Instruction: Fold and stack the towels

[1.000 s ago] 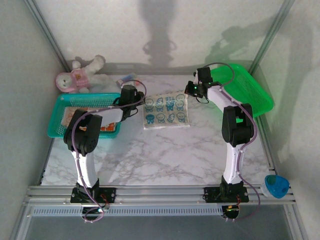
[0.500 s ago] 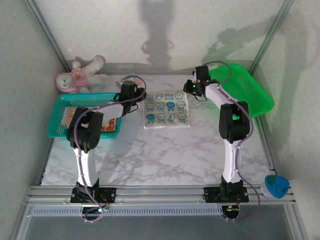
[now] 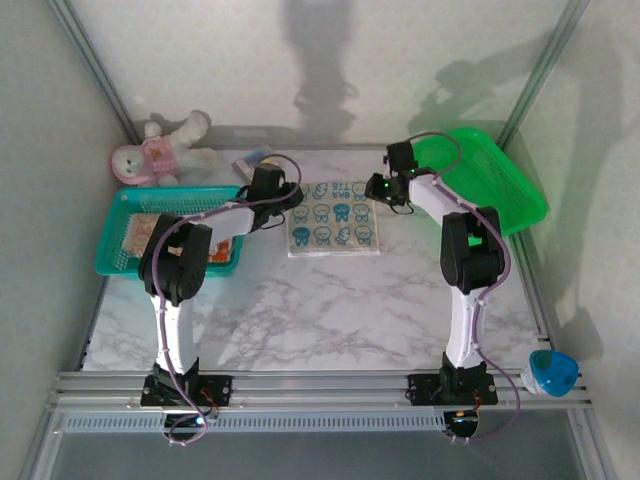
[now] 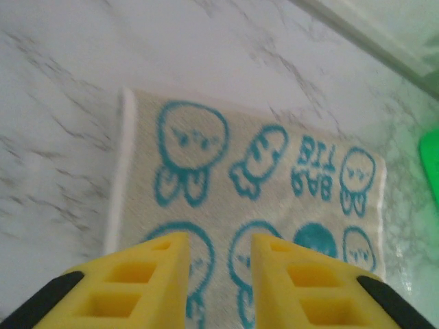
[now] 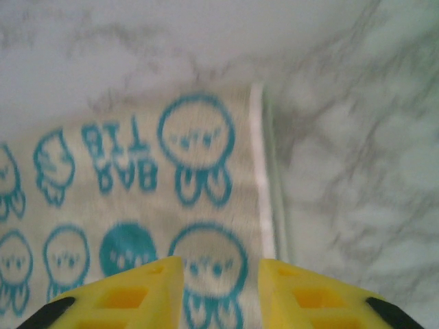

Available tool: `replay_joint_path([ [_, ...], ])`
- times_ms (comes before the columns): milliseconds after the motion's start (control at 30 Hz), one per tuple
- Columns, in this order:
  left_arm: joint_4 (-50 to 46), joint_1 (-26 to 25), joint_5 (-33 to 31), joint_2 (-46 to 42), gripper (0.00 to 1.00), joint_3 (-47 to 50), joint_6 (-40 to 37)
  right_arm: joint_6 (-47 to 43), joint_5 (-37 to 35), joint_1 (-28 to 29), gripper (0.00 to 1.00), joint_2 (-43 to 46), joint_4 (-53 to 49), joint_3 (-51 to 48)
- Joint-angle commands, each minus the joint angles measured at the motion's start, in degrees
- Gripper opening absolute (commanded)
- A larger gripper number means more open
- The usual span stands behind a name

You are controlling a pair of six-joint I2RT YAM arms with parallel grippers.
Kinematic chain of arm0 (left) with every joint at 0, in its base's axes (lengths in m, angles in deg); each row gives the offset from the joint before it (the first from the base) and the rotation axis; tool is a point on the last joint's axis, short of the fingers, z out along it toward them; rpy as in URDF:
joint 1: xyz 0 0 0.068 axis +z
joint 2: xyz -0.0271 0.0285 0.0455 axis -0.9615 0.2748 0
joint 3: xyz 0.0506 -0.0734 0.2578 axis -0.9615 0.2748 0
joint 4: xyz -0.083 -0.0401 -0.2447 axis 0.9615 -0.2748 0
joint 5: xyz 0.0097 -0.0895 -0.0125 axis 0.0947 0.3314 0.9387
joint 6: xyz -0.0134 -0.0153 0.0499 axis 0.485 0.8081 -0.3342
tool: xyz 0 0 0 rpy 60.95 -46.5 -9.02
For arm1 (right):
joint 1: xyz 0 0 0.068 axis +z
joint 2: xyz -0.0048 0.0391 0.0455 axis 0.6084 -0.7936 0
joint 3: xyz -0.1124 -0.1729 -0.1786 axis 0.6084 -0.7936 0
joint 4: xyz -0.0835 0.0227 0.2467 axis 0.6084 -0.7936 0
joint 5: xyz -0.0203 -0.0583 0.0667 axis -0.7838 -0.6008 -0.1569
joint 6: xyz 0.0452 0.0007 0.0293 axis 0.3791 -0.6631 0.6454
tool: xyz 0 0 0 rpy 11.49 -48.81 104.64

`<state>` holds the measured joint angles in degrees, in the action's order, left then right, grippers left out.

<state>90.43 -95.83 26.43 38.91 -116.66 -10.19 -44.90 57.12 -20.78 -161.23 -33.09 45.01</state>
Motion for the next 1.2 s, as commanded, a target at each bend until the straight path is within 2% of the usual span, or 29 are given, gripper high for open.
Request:
replay_joint_path([
  [0,-3.86,-3.18,1.31,1.73,0.26,-0.43,3.01,1.44,-0.12,2.65,0.31,4.1,2.26,-7.37],
  [133,-7.58,-5.35,0.27,2.46,0.24,0.65,3.52,2.75,0.38,4.74,0.31,6.97,3.95,-14.25],
  [467,-10.3,-9.21,-0.11,-1.4,0.22,11.48,5.38,5.75,0.47,8.9,0.3,14.31,7.08,-30.7],
  [867,-11.79,-15.06,-4.61,-15.86,0.23,29.62,9.49,13.63,-2.83,15.96,0.3,30.03,7.74,-49.37],
  [1000,-14.3,-14.89,-6.17,-19.47,0.29,29.33,9.35,13.55,-6.28,16.4,0.31,34.76,4.11,-49.36],
  [1167,-26.67,-11.96,-8.42,-19.67,0.39,16.71,8.33,10.53,-11.61,15.79,0.39,35.31,-7.6,-36.95],
])
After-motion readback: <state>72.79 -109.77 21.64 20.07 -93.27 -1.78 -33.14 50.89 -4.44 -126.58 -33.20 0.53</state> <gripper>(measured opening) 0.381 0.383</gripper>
